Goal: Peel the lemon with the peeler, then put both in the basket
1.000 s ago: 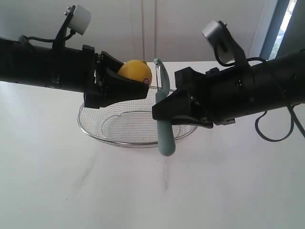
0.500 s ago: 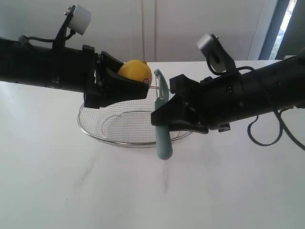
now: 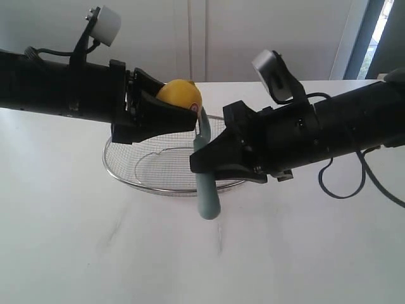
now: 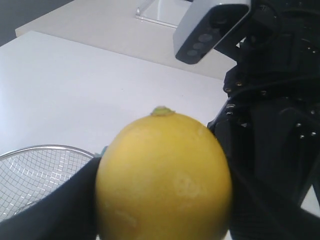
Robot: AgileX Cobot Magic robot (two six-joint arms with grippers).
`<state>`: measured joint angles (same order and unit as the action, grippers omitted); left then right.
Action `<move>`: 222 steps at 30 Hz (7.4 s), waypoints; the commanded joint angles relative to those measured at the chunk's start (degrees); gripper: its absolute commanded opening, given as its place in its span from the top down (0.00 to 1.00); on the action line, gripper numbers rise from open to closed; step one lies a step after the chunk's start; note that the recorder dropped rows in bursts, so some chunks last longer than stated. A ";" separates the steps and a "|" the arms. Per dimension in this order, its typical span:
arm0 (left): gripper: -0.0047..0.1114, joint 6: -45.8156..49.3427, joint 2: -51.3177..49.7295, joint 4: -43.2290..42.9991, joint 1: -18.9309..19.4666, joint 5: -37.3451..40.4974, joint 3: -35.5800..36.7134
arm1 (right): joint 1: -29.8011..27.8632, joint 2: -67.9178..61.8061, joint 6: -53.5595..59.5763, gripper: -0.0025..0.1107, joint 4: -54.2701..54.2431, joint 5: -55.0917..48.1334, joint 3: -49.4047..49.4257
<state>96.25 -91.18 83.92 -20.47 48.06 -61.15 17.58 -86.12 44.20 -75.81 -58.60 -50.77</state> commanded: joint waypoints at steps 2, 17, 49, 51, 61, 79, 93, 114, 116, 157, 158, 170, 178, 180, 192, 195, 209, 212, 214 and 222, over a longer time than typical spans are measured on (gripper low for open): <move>0.96 -0.06 0.27 1.81 -0.28 1.53 -0.25 | -0.29 0.03 1.04 0.98 -1.97 0.03 0.26; 0.96 -0.06 0.27 1.81 -0.28 1.53 -0.25 | -1.64 6.92 0.65 0.98 -1.84 -0.18 0.26; 0.96 -0.06 0.27 1.81 -0.28 2.78 -0.25 | -1.64 5.69 -3.92 0.98 3.11 4.39 0.26; 0.96 -0.06 0.27 1.81 -0.28 2.78 -0.25 | -1.64 4.65 -3.92 0.98 3.00 4.27 0.26; 0.96 0.05 0.27 1.81 -0.28 2.78 -0.25 | -1.64 -0.17 -3.38 0.98 1.45 2.75 0.26; 0.96 0.05 0.27 1.81 -0.28 2.67 -0.25 | -1.64 -0.80 1.14 0.98 0.72 -3.10 0.26; 0.96 0.05 0.27 1.81 -0.28 2.67 -0.25 | -1.64 -0.80 3.14 0.98 -1.46 -2.57 0.26; 0.96 0.05 0.27 1.81 -0.28 2.67 -0.25 | -1.64 8.32 2.06 0.98 -1.55 1.49 0.26; 0.96 0.05 0.27 1.81 -0.28 2.67 -0.25 | -1.64 8.39 2.06 0.98 -1.55 1.49 0.26; 0.96 -0.06 0.27 0.86 -0.28 2.31 -0.25 | -1.64 8.37 -3.77 0.98 4.95 13.14 -0.06; 0.96 -0.06 0.27 0.86 -0.28 2.31 -0.25 | -1.64 8.37 -3.95 0.98 5.10 13.96 -0.06; 0.96 -0.06 0.27 0.86 -0.28 2.31 -0.25 | -1.64 4.25 -15.97 0.98 21.98 16.23 -7.46; 0.96 -0.06 0.27 0.86 -0.28 2.31 -0.25 | -1.64 -1.02 -21.58 0.98 32.75 13.04 -16.18; 0.96 -0.06 0.27 0.86 -0.28 2.31 -0.25 | -1.64 -2.75 -22.62 0.98 35.09 11.51 -18.55; 0.96 -0.06 0.27 0.85 -0.28 2.55 -0.25 | -1.64 -16.09 -24.93 0.98 46.40 1.89 -35.71; 0.96 -0.06 0.27 0.85 -0.28 2.55 -0.25 | -1.64 -19.19 -24.93 0.98 47.57 0.22 -39.27; 0.96 -0.06 0.27 0.85 -0.28 2.55 -0.25 | 0.50 -32.40 -26.56 0.98 54.78 -2.96 -52.57; 0.96 -0.06 0.27 0.85 -0.28 2.55 -0.25 | 3.41 -34.64 -29.28 0.98 60.86 -2.97 -55.06; 0.96 -0.06 0.27 0.85 -0.28 2.55 -0.25 | 4.20 -35.51 -29.28 0.98 60.86 -2.86 -55.81; 0.96 -0.06 0.27 0.85 -0.28 2.55 -0.25 | 5.91 -38.95 -29.49 0.98 60.86 -0.49 -56.14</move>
<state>96.25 -91.18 83.48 -20.47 49.17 -61.15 23.25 -124.43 14.95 -15.37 -60.17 -106.36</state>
